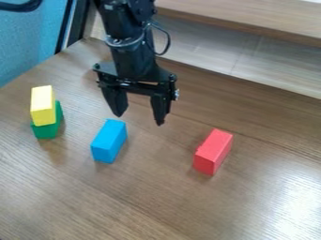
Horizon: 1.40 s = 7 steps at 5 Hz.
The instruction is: Put the blue rectangular block on top of the red rectangular block
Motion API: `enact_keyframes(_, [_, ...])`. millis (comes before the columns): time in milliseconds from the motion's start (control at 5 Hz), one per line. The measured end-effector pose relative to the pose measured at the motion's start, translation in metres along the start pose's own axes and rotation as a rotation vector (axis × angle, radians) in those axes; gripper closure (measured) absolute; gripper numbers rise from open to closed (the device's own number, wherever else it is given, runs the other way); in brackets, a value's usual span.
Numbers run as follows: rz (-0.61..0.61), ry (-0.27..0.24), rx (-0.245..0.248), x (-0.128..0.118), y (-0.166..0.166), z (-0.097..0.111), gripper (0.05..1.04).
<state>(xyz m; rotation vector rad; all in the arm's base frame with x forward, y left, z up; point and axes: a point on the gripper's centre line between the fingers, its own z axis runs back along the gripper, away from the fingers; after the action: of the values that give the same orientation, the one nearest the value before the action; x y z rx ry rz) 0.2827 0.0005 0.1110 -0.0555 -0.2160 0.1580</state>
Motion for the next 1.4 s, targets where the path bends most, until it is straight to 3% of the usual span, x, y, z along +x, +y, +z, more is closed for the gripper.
enact_keyframes(800, [0.161, 0.06, 0.08, -0.014, 0.071, -0.026, 0.083])
enact_keyframes(1400, [0.19, 0.091, 0.096, -0.017, 0.069, -0.05, 0.083])
